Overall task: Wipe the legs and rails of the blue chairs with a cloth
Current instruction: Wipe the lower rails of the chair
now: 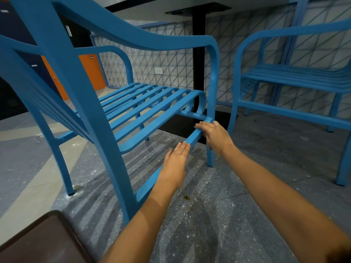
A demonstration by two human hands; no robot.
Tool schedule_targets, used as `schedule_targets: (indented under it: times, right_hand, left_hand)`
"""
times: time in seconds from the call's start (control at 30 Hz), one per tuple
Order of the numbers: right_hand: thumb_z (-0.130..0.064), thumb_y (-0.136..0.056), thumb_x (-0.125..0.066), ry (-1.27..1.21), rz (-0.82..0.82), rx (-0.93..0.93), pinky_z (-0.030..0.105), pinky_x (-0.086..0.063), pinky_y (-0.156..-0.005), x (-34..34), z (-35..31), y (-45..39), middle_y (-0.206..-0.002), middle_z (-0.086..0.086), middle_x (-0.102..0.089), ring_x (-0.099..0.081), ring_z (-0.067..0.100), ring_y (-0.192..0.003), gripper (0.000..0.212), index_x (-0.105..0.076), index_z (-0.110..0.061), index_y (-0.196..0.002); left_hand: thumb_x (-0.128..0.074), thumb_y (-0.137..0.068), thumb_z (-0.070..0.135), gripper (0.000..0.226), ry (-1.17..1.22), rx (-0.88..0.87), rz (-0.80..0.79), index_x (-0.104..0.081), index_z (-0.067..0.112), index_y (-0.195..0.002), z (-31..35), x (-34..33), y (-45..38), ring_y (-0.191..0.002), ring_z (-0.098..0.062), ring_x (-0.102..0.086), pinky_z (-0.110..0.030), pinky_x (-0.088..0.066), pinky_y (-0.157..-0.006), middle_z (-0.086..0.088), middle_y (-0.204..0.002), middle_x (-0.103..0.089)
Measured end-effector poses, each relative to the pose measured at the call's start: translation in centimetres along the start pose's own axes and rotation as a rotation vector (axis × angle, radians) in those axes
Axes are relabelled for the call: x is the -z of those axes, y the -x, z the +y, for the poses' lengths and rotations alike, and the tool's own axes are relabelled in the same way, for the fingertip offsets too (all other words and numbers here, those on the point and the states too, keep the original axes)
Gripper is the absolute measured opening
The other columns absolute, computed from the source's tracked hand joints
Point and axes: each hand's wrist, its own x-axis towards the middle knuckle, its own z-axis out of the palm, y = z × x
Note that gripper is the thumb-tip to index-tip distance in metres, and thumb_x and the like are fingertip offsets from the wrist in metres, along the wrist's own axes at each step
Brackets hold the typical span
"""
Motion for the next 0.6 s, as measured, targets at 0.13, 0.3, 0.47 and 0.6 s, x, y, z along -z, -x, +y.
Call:
schedule_targets:
  times: [0.13,0.3,0.47,0.6]
  right_hand:
    - [-0.006,-0.096,-0.041,0.225,-0.025,0.086,0.039,-0.041,-0.091,0.2,0.7,-1.2,-0.146,0.006,-0.046,-0.048,0.029,-0.110,0.048,-0.042,-0.017,-0.143]
    - [-0.008,-0.096,-0.043,0.363,-0.025,0.051,0.038,-0.042,-0.090,0.2,0.9,-2.2,-0.140,0.007,-0.051,-0.047,0.028,-0.110,0.046,-0.042,-0.015,-0.141]
    - [-0.003,-0.090,-0.051,0.259,-0.028,-0.101,0.039,-0.043,-0.096,-0.3,0.9,-2.1,-0.146,0.007,-0.044,-0.045,0.030,-0.116,0.057,-0.038,-0.016,-0.144]
    - [0.001,-0.084,-0.059,0.160,-0.011,-0.159,0.040,-0.043,-0.097,-0.5,0.3,-2.0,-0.144,0.009,-0.046,-0.046,0.030,-0.115,0.063,-0.041,-0.014,-0.142]
  left_hand:
    - [-0.056,-0.088,-0.004,0.085,-0.007,-0.007,0.001,-0.007,0.015,-0.154,-0.1,-0.1,-0.1,-0.149,-0.013,-0.003,-0.034,-0.005,-0.122,0.002,-0.163,-0.007]
    - [-0.054,-0.087,-0.007,0.085,0.001,-0.010,0.014,-0.008,0.015,-0.154,-0.1,-0.1,0.0,-0.149,-0.012,-0.003,-0.033,-0.004,-0.122,0.002,-0.162,-0.007]
    - [-0.053,-0.086,-0.010,0.086,0.004,-0.013,0.014,-0.008,0.015,-0.154,-0.1,-0.2,0.0,-0.149,-0.012,-0.004,-0.034,-0.005,-0.123,0.002,-0.162,-0.008]
    - [-0.052,-0.085,-0.011,0.086,0.003,-0.013,0.016,-0.008,0.015,-0.154,-0.1,-0.2,-0.1,-0.149,-0.013,-0.004,-0.034,-0.005,-0.123,0.002,-0.162,-0.009]
